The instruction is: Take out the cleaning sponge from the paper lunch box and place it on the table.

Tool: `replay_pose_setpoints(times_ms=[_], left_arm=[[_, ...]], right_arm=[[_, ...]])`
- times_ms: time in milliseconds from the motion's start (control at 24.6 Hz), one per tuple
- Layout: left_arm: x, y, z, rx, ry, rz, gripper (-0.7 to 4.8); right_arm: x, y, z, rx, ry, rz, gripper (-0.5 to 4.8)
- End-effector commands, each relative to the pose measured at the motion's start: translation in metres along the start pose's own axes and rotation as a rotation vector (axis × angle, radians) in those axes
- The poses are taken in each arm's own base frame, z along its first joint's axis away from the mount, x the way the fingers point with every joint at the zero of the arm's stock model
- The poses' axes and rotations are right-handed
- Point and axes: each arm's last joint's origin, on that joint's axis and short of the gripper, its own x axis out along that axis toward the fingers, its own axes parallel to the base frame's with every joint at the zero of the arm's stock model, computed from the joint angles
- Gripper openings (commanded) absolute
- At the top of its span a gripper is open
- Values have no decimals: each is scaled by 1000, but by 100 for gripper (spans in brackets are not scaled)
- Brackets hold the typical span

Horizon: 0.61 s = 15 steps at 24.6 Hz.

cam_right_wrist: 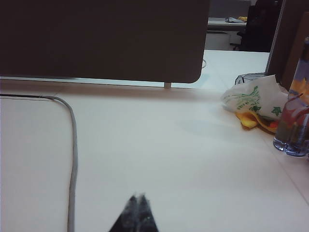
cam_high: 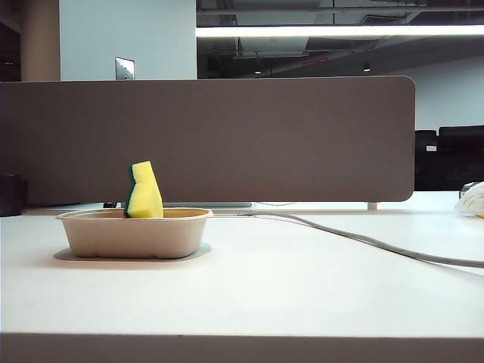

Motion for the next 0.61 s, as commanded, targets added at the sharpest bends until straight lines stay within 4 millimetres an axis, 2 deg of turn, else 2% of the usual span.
replay_pose_setpoints(times_ms=[41, 285, 325, 447, 610], left_arm=[[0, 0, 1, 2, -9, -4, -5], [0, 0, 1, 2, -7, -5, -5], [1, 0, 1, 1, 0, -5, -5], [7, -4, -6, -3, 93, -40, -5], [10, -23, -17, 11, 216, -212, -5]], right_arm=[[0, 0, 1, -1, -13, 4, -1], [0, 0, 2, 33, -14, 9, -1], [0, 1, 2, 71, -15, 26, 0], [0, 4, 3, 347, -1, 136, 0], [-2, 11, 6, 526, 53, 376, -1]])
